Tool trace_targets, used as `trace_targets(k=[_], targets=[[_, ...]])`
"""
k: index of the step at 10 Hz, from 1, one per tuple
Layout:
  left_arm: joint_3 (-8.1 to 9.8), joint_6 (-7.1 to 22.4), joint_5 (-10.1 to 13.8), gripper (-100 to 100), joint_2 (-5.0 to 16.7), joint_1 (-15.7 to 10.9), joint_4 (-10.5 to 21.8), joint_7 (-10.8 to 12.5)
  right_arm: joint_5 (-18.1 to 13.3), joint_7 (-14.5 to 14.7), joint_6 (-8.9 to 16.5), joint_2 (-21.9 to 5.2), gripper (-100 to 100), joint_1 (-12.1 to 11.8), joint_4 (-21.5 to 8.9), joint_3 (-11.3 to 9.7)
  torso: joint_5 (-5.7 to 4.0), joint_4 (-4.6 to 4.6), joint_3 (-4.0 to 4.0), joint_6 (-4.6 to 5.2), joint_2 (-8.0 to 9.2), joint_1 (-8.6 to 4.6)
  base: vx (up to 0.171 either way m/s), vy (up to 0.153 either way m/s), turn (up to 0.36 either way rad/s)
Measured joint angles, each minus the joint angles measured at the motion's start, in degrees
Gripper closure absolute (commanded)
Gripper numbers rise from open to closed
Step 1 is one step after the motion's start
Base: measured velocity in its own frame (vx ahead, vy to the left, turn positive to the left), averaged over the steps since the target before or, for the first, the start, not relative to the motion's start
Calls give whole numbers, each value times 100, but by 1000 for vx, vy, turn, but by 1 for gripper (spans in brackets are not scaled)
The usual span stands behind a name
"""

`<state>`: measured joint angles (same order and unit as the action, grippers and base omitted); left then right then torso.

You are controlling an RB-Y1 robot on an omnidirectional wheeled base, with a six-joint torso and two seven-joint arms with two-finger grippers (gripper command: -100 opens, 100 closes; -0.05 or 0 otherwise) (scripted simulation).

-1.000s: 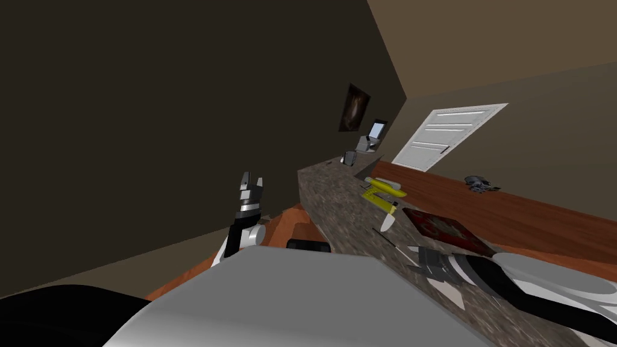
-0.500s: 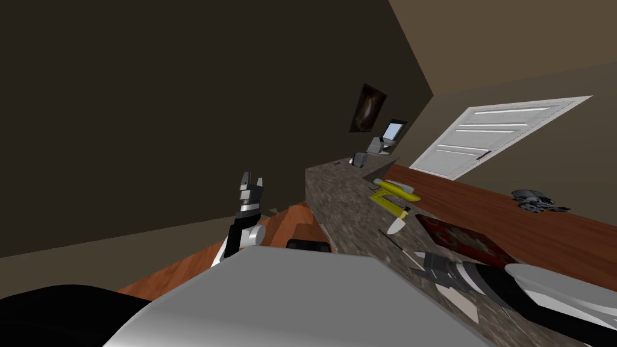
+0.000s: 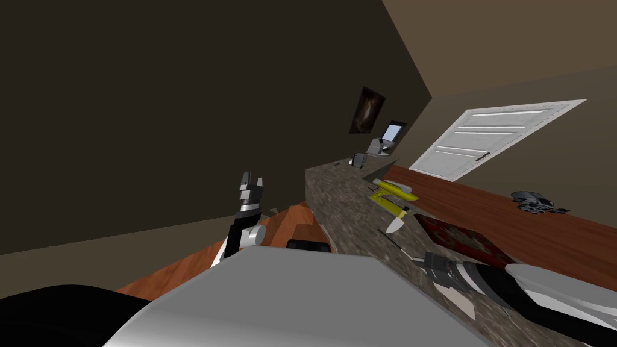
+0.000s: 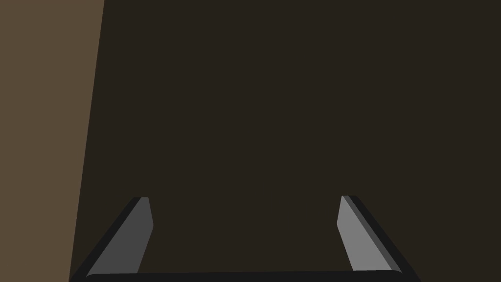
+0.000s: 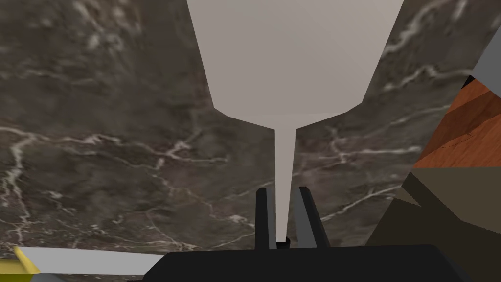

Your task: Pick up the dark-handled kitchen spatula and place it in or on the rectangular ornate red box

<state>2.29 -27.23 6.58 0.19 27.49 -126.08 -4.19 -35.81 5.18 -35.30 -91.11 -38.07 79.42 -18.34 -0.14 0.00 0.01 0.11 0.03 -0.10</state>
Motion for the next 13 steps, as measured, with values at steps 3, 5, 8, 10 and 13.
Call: trace_targets(k=[3, 5, 8, 10, 13], targets=[[1, 0, 0, 0, 0, 2, 0, 0, -35, 14, 13, -32, 100, 18, 77, -6, 1, -4, -7, 15, -12, -2, 55, -6, -216], [1, 0, 0, 0, 0, 2, 0, 0, -50, 77, 21, -190, 100, -63, 284, 45, 1, -8, -21, 1, -38, 0, 118, -11, -228], [1, 0, 0, 0, 0, 3, 0, 0, -79, 175, 46, -467, 100, -145, 644, 150, 2, -9, -22, 11, -38, 2, 118, -1, -333], [0, 0, 0, 0, 0, 0, 0, 0, -185, 156, 38, -540, 0, -50, 760, 91, -2, -8, -20, -5, -32, -2, 35, 4, -20], [-1, 0, 0, 0, -1, -2, 0, 0, -59, 150, 41, -704, 100, 111, 600, 219, 13, 7, 17, -1, 30, 45, -102, 111, -9]])
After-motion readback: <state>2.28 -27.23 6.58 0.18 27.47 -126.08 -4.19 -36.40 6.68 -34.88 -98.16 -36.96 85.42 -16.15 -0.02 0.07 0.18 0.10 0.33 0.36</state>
